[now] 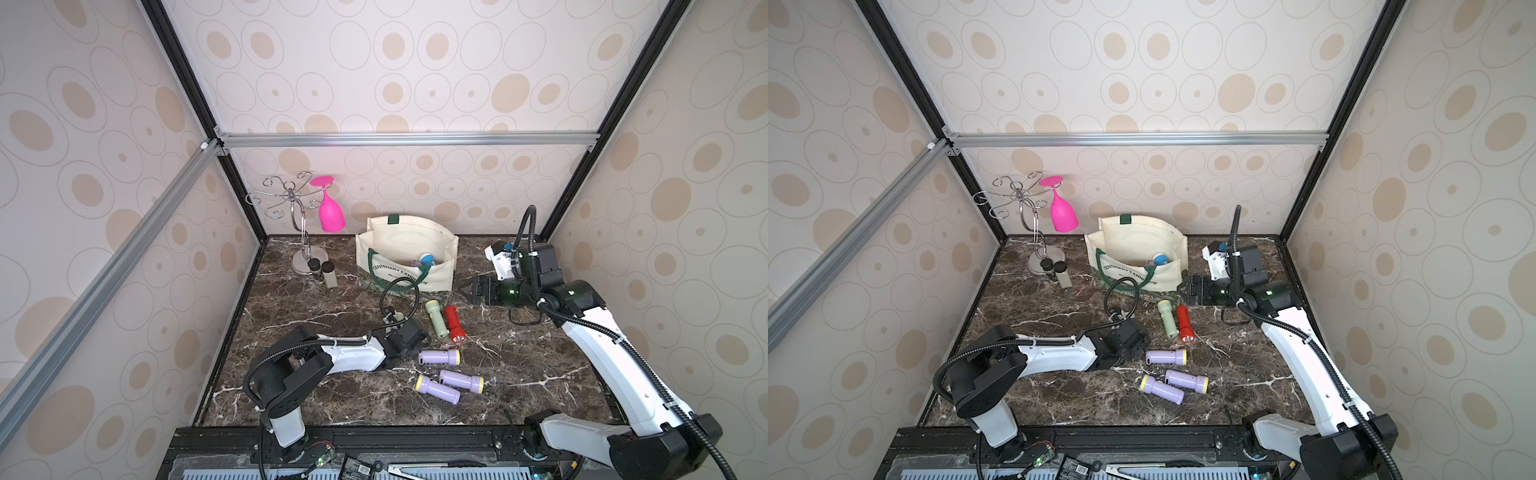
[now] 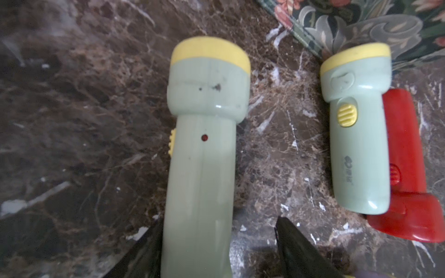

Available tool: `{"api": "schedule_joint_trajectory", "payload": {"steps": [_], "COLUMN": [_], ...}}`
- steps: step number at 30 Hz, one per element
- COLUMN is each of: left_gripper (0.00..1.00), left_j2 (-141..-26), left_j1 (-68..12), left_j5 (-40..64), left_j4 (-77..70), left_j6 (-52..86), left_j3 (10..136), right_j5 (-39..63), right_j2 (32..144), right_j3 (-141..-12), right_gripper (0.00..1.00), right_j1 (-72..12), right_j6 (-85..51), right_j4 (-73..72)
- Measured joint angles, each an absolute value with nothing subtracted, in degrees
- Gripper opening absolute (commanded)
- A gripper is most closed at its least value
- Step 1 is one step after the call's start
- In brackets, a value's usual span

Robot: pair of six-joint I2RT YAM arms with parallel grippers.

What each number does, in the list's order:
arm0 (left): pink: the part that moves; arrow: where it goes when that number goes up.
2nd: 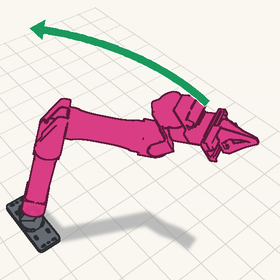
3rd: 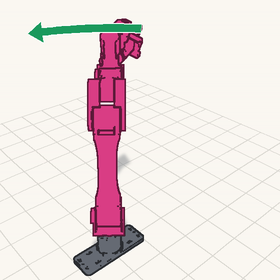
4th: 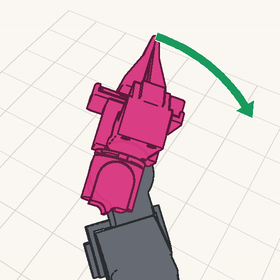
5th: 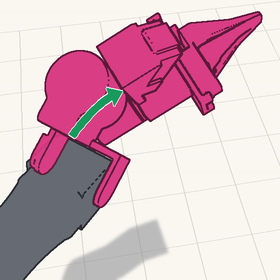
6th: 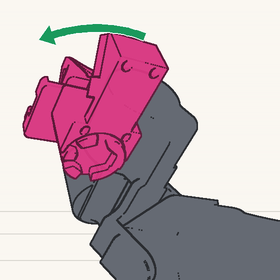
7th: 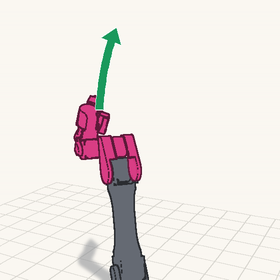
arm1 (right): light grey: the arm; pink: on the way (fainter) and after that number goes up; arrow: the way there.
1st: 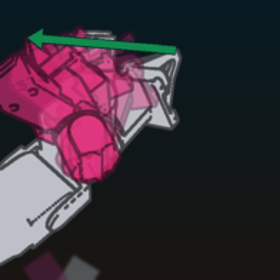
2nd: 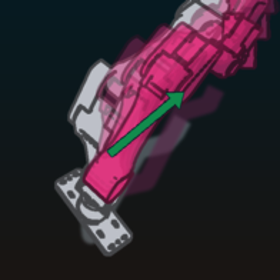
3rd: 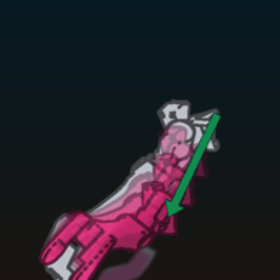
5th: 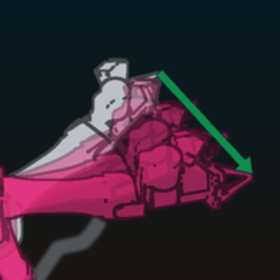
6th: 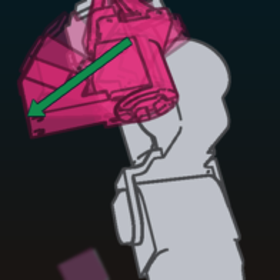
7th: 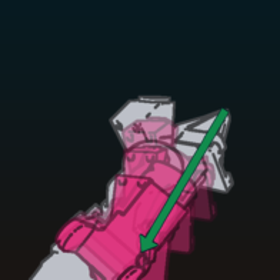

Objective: Put the flashlights into the tote bags
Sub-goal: Move the flashlight at the center of the board, then pick up the flashlight from the center of the board.

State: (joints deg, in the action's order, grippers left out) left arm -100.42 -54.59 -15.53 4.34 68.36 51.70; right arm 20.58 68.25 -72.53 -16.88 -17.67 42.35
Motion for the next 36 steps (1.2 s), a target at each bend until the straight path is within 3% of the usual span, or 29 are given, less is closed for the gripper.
{"api": "schedule_joint_trajectory", "payload": {"steps": [11,18,25,29,36], "left_gripper": [0.51,0.24,0.08,0.04,0.0], "left_j2": [-105.06,-106.61,-105.12,-99.48,-78.74], "left_j1": [-54.13,-54.06,-54.06,-54.41,-55.09], "left_j5": [-19.84,-20.62,-20.56,-19.66,-18.81], "left_j4": [9.06,10.33,9.3,7.18,-2.72], "left_j6": [64.42,63.05,63.4,63.11,60.6], "left_j3": [57.47,59.33,57.34,51.03,39.75], "right_j5": [20.6,20.58,20.6,20.75,22.72], "right_j2": [68.34,68.34,68.34,68.34,68.31], "right_j3": [-72.64,-73.03,-74.59,-75.57,-76.77], "right_gripper": [0.9,0.89,0.89,0.89,0.88], "right_j1": [-16.88,-16.88,-16.84,-16.8,-16.78], "right_j6": [-17.69,-17.69,-17.67,-17.65,-18.11], "right_j4": [42.39,42.41,42.81,43.31,46.19]}}
